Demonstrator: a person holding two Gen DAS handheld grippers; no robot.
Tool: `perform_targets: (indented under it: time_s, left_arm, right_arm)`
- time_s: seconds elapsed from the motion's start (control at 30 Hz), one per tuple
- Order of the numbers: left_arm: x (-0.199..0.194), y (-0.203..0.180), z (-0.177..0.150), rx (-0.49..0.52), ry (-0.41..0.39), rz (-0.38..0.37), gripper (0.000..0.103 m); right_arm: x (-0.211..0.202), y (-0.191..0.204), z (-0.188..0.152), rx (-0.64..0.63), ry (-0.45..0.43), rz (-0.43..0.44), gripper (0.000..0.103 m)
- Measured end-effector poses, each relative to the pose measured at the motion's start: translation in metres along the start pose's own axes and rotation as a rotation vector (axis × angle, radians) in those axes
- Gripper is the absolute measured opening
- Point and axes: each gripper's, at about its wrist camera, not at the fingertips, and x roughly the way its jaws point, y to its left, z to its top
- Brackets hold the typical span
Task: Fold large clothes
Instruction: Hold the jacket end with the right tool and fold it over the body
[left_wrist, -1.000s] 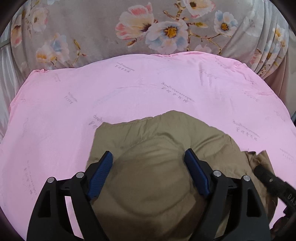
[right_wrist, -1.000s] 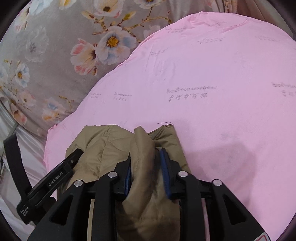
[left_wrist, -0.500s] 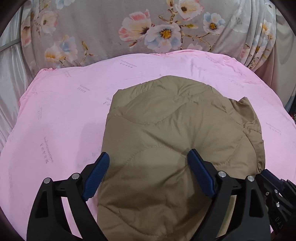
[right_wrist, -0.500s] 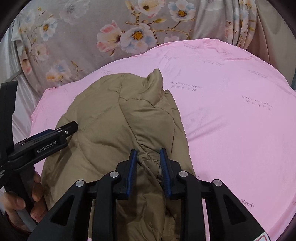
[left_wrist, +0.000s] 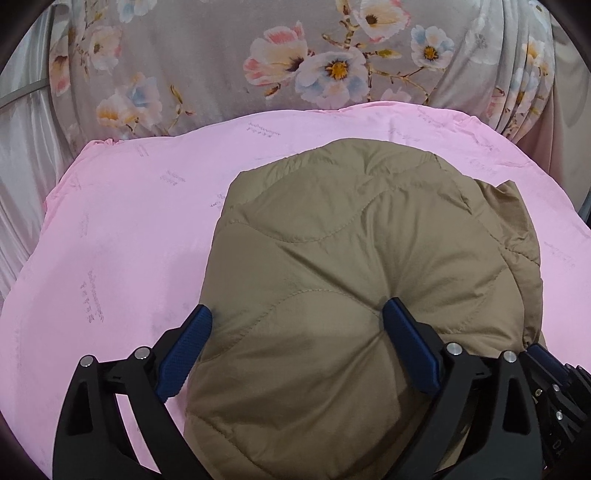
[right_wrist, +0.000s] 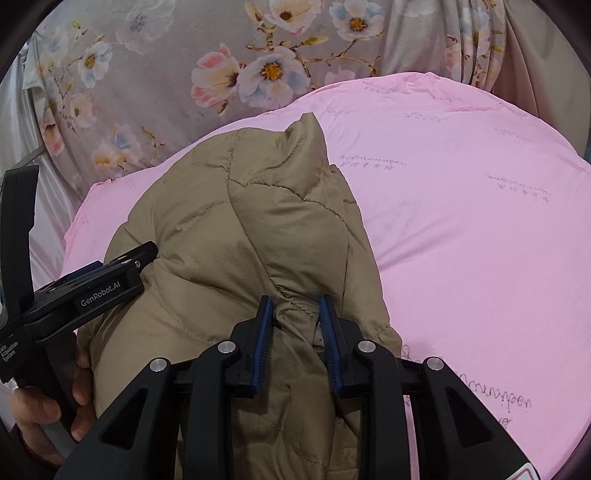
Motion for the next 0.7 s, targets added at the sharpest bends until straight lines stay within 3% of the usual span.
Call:
perform_targets:
  time_s: [0.7]
  left_arm:
    - [0.0021, -0.0062, -0.0043, 0.025, -0.024, 0.039, 0.093]
  right_arm:
    - [0.0016, -0.002, -0.0002, 0.008, -0.007, 0.004, 0.026]
